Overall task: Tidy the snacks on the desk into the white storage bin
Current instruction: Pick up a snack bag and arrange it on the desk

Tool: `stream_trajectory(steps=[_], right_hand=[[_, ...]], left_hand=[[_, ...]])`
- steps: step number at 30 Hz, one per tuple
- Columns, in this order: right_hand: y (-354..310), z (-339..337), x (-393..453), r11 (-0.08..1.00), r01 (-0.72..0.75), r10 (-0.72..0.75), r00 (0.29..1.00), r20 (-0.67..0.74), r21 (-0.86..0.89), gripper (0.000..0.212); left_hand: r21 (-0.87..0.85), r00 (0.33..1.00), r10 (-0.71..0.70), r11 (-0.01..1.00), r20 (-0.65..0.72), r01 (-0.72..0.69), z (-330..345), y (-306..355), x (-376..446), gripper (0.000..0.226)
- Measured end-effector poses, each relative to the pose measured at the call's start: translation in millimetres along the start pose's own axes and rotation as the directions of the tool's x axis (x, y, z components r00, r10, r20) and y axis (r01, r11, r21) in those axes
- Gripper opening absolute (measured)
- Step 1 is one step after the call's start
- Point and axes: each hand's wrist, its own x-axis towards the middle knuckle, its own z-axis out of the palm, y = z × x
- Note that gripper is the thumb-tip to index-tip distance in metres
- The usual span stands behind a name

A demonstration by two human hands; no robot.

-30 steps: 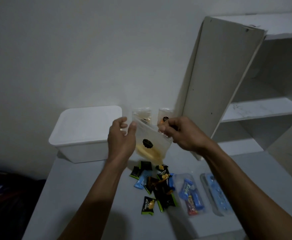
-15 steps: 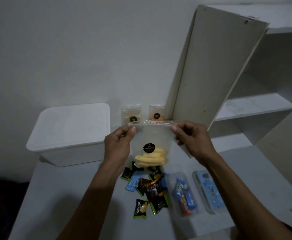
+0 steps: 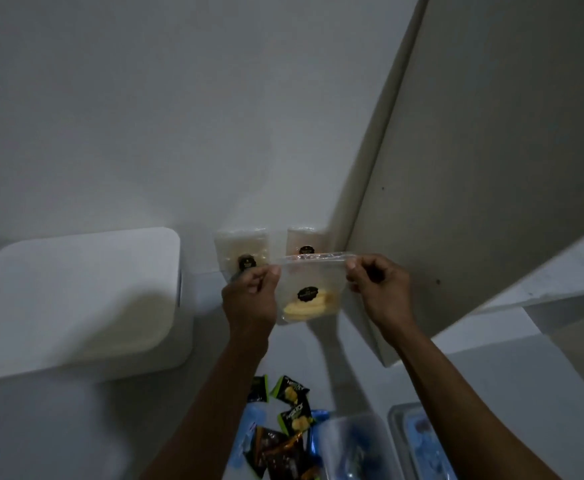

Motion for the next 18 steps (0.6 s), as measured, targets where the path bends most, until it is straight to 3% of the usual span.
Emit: stream_trajectory(steps=[5, 11, 18], right_hand=[[28.8, 20.8, 67.6, 0.997, -0.036, 0.031, 0.996, -0.085, -0.065, 0.014], [60.3, 43.8, 109.9, 0.986, -0.097, 0.083, 0.990, -0.111, -0.132, 0.011], [78.3, 51.6, 119.7, 0.978, -0.096, 0.077, 0.992, -0.104, -0.183, 0.008]], left_hand=[[-0.003, 0.996, -0.056, 0.998, -0.074, 0.056, 46.9, -19.6, 55.4, 0.016], [-0.081, 0.978, -0.179, 0.982, -0.111, 0.170, 79.6, -45.3, 93.9, 0.005], [0.010, 0.978, -0.152, 0.988, -0.141, 0.155, 90.6, -58.6, 101.5, 0.014]])
